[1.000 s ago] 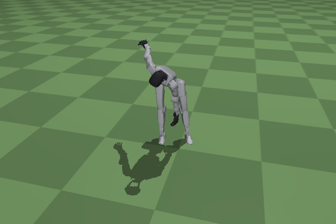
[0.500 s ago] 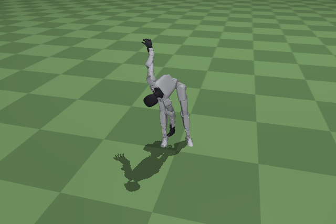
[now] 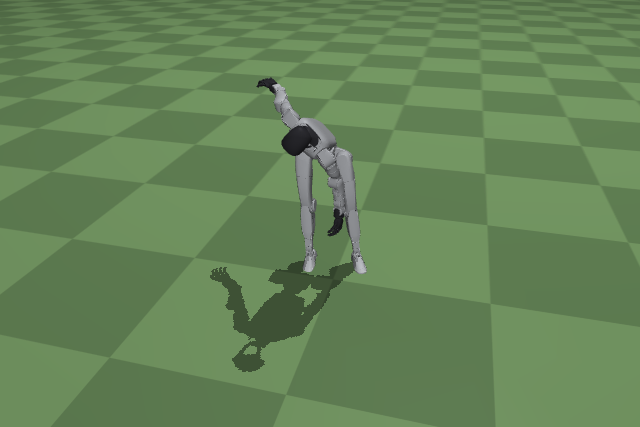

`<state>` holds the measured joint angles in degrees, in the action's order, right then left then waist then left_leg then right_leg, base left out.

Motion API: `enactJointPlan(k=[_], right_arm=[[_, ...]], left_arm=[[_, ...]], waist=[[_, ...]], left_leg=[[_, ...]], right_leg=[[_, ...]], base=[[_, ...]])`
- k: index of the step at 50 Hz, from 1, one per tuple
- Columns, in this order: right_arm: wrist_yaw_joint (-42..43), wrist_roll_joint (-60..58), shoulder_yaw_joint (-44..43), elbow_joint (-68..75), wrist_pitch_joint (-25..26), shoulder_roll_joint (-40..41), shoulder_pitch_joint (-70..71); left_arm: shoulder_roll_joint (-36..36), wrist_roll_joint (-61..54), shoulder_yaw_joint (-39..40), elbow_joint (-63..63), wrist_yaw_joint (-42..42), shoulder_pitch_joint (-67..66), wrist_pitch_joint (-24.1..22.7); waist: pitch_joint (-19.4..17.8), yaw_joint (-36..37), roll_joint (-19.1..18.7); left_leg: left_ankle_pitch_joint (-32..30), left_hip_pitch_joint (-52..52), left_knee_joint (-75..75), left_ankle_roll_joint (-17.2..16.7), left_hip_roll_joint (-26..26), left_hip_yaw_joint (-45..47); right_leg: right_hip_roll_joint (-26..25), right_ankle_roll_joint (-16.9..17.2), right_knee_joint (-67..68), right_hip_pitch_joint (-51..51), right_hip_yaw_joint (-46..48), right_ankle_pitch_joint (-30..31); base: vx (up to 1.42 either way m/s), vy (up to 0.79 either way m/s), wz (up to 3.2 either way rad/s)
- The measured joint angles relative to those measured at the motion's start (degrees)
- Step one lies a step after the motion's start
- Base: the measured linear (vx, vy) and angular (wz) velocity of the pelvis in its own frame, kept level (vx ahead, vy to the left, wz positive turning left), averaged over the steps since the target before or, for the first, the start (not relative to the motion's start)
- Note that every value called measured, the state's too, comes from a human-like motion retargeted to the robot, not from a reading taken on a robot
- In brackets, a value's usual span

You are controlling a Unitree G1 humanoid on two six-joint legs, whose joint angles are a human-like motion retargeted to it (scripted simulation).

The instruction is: In place motions

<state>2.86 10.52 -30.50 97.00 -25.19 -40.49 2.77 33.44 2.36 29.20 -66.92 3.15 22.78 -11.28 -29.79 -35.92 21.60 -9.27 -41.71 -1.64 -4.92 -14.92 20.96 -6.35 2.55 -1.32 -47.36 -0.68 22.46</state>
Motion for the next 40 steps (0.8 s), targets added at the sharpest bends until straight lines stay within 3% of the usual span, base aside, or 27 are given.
enactJointPlan(k=[10,16,22,23,25,27,29,33,37,40], right_arm=[[4.19,-21.79,9.72,-6.42,5.66,3.29,1.69],[7.50,-30.94,16.32,-10.09,8.89,5.82,5.58],[5.56,-35.15,21.18,-11.71,10.17,6.78,10.79],[3.60,-34.42,21.44,-11.75,8.34,6.97,11.69],[-1.84,-28.62,20.72,-11.55,0.05,7.58,13.48],[-3.95,-16.26,16.02,-10.80,-6.78,9.10,14.98],[-5.88,-1.78,9.91,-10.44,-9.08,10.82,16.49],[-12.05,15.47,-1.68,-12.70,-6.08,12.44,17.86],[-12.90,13.59,-6.10,-17.21,-4.60,11.93,15.02],[-10.39,7.47,-5.45,-19.29,0.05,11.55,12.78]], left_arm=[[-20.71,-3.11,-7.27,4.51,3.81,-26.54,-0.62],[-24.51,-0.98,-10.68,5.62,8.58,-44.85,0.08],[-24.22,3.66,-11.94,3.20,10.77,-58.00,0.39],[-23.76,4.97,-11.54,2.31,10.94,-59.50,0.33],[-22.29,7.65,-10.92,-0.18,10.82,-62.12,-0.37],[-20.62,10.21,-10.39,-3.04,9.35,-64.36,0.00],[-19.39,12.09,-9.61,-6.38,7.67,-66.24,0.74],[-17.82,14.51,-7.77,-13.36,6.61,-67.83,2.66],[-17.50,15.81,-7.71,-17.93,5.36,-68.80,3.64],[-18.44,17.28,-8.46,-19.57,2.88,-69.36,3.05]], waist=[[0.00,8.68,-9.68],[0.00,14.78,-15.25],[0.00,22.12,-21.66],[0.00,23.31,-22.70],[0.00,25.65,-24.92],[0.00,28.22,-27.02],[0.00,30.47,-28.88],[0.00,34.30,-32.61],[0.00,34.93,-34.82],[0.00,33.94,-34.02]], left_leg=[[-0.75,11.17,0.65,0.87,5.20,-3.84],[-1.31,13.79,1.26,0.68,7.89,-5.47],[-2.65,12.29,1.42,0.76,10.64,-8.59],[-2.89,11.75,1.42,0.69,11.12,-9.26],[-3.31,10.56,1.51,0.48,11.92,-10.50],[-3.68,9.43,1.64,0.30,12.63,-11.76],[-4.09,8.46,1.86,-0.05,13.19,-12.76],[-5.76,6.49,2.45,-0.63,13.39,-13.02],[-7.31,4.89,2.62,0.25,13.39,-14.00],[-7.42,4.44,2.58,0.88,13.58,-14.12]], right_leg=[[6.49,1.61,0.56,14.37,4.57,-3.61],[10.08,2.87,0.63,18.48,7.22,-4.68],[13.18,3.69,0.58,18.98,9.29,-5.18],[13.77,3.83,0.55,18.86,9.79,-5.31],[14.76,4.04,0.55,18.42,10.88,-5.53],[15.50,4.11,0.57,17.99,11.73,-5.68],[16.15,4.18,0.47,17.67,12.66,-5.70],[16.96,4.33,0.19,16.97,14.58,-5.21],[16.94,3.93,0.12,16.65,15.82,-4.61],[17.15,4.32,0.00,16.39,16.49,-4.50]], base=[[0.07,0.03,0.64],[0.06,0.08,0.54],[0.00,0.10,0.57],[-0.03,0.04,0.70],[-0.04,0.03,0.73],[-0.03,-0.03,0.67],[-0.04,-0.07,0.64],[-0.02,0.01,0.54],[0.01,0.09,0.39],[0.04,0.04,-0.01]])
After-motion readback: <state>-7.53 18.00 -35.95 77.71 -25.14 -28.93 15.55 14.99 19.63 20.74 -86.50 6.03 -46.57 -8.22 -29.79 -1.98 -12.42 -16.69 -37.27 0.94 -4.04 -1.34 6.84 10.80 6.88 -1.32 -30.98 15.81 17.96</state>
